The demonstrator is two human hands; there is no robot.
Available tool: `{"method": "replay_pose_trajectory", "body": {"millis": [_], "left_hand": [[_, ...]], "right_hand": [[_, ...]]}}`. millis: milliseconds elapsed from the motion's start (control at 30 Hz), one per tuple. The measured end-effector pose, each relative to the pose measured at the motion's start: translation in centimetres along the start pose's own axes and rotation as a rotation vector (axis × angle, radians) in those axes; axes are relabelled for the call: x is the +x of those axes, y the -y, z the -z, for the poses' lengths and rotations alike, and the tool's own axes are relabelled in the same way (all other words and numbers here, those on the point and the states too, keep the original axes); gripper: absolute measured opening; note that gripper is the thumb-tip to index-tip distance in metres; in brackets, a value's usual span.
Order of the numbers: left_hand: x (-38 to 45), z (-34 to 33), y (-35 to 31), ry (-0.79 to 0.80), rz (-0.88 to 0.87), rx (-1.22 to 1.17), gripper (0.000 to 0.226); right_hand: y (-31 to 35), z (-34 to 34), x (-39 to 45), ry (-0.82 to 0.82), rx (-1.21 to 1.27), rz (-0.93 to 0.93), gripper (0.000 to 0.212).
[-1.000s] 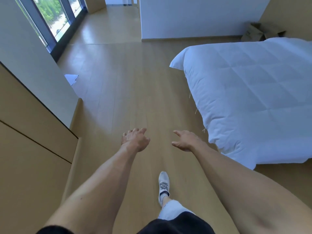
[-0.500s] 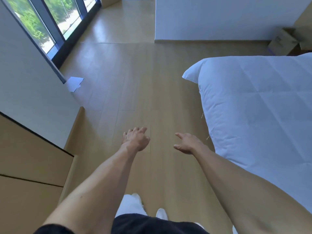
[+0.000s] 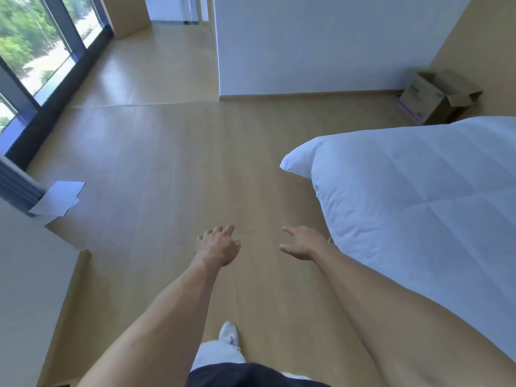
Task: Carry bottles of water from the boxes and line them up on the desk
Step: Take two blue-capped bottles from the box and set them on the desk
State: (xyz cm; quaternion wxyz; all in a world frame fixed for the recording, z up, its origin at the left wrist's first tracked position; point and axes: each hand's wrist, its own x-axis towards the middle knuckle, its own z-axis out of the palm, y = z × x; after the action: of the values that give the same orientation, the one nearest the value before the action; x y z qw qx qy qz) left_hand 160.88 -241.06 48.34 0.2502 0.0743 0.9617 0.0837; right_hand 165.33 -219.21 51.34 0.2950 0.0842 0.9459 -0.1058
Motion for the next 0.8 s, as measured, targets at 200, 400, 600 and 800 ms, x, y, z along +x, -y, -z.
{"method": "replay_pose_trajectory", "body": {"millis": [200, 400, 600, 800], "left_hand": [[10.5, 7.5, 0.7, 0.001, -0.063, 0.026, 0.054], [20.2, 12.9, 0.9, -0.016, -0.092, 0.021, 0.052], [30.8, 18.2, 0.6, -0.028, -0.064, 0.039, 0.054], [42.7, 25.7, -1.0, -0.036, -0.020, 0.054, 0.056]], "right_hand": [[3.8, 7.7, 9.0, -0.031, 0.062, -0.019, 0.065], [6.0, 13.3, 18.3, -0.044, 0.053, -0.016, 0.063], [7.3, 18.8, 29.6, -0.040, 0.067, 0.017, 0.064], [7.3, 26.4, 41.7, -0.015, 0.090, 0.036, 0.064]]}}
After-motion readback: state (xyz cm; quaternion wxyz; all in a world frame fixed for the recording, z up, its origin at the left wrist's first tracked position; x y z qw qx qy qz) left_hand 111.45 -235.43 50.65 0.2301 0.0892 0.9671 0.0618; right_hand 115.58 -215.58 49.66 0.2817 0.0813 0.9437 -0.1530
